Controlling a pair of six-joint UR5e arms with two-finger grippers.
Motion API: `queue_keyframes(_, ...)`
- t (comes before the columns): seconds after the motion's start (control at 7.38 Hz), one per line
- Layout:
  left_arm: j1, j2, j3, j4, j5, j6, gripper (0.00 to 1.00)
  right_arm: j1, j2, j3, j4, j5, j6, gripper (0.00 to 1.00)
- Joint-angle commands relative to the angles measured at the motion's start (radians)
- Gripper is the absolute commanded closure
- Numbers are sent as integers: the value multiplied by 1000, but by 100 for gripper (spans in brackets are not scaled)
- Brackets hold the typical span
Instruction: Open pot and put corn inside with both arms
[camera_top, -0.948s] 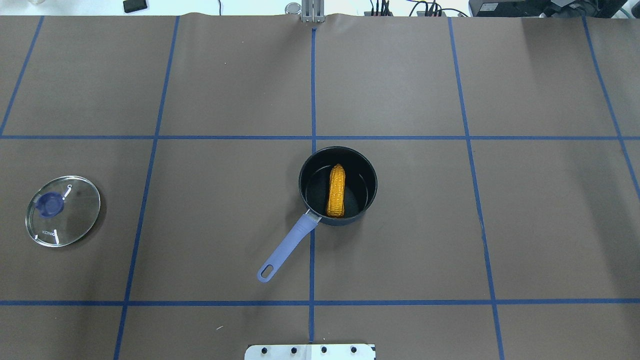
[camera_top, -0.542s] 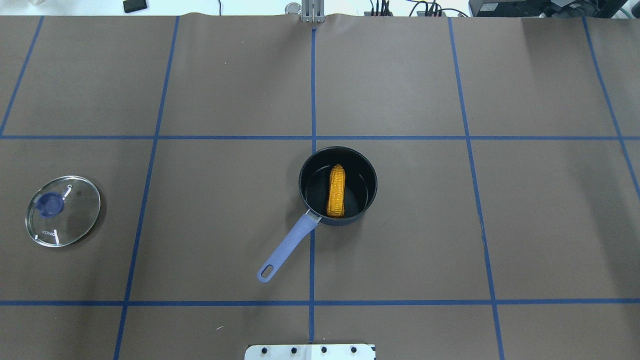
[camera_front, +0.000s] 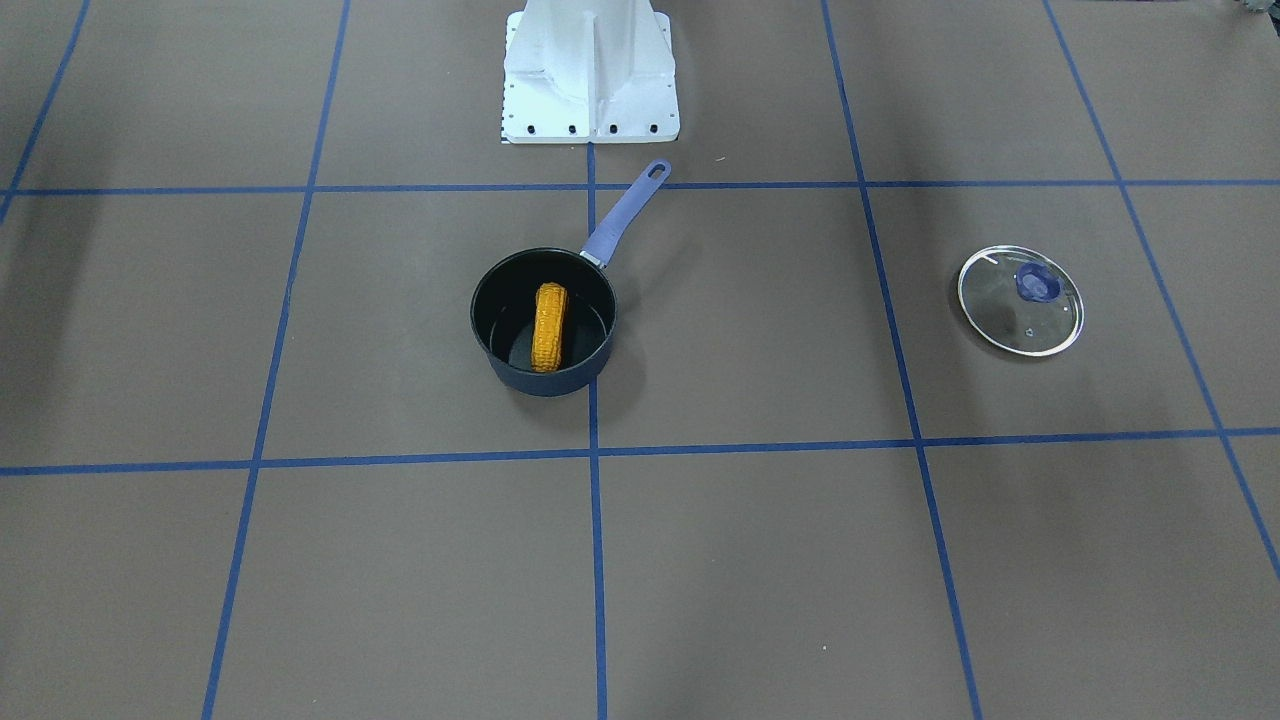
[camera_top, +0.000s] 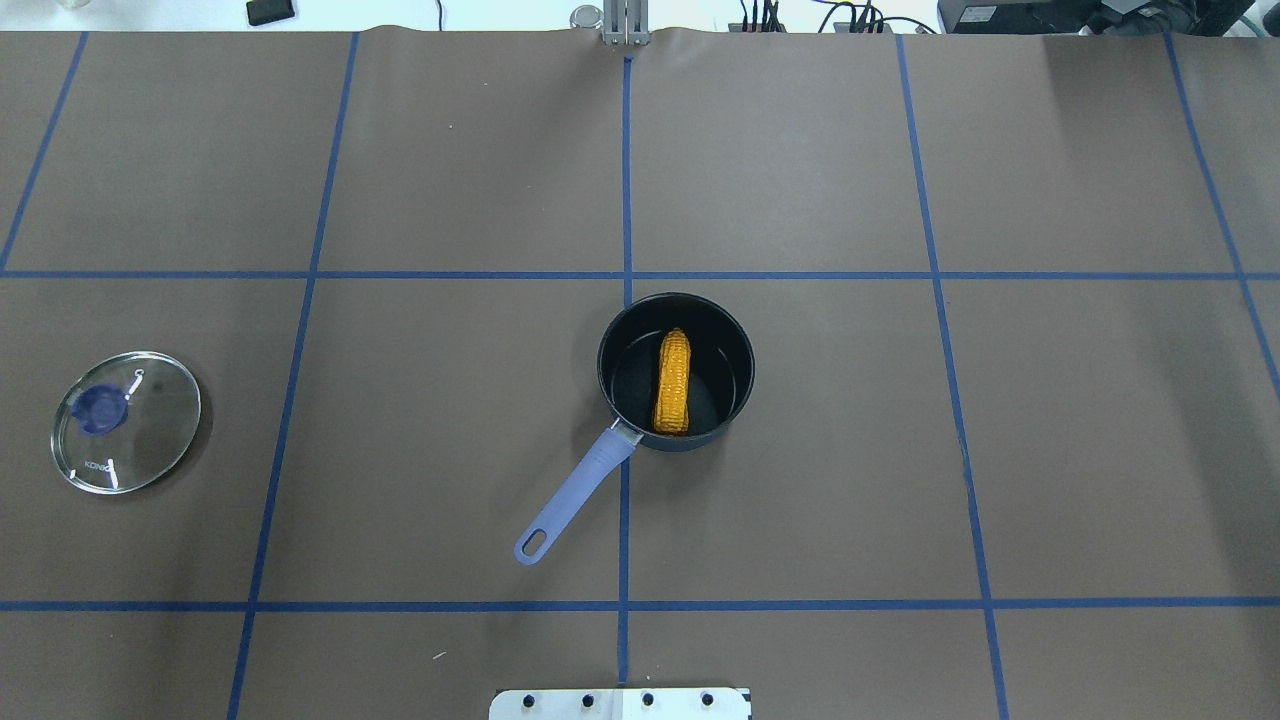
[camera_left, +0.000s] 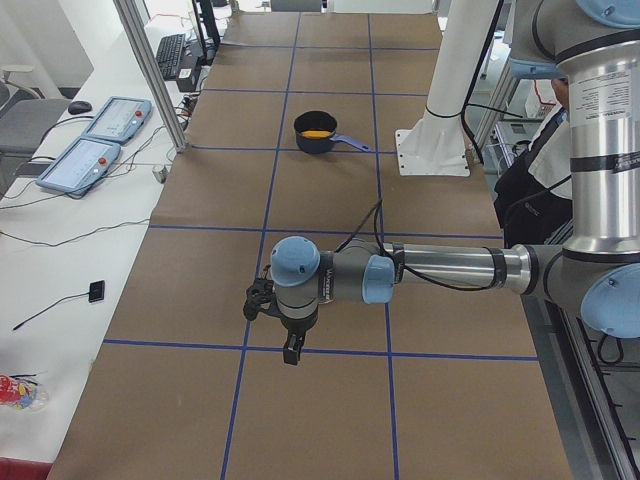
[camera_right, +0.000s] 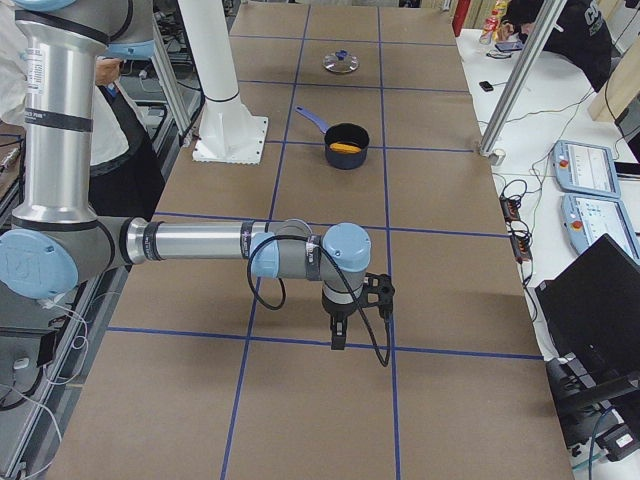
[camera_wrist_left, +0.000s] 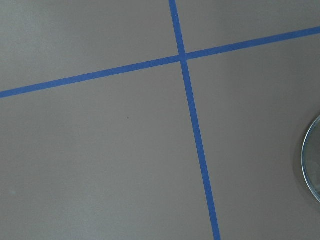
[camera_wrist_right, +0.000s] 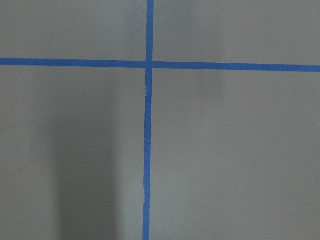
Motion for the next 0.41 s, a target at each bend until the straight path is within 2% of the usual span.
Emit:
queue_keyframes(0.0,2,0,0,0,0,0,1,-3,0,-1,0,0,-1,0)
queue_keyframes(0.27,0,2,2,0,0,0,1,-4,0,-5,0,0,-4,0)
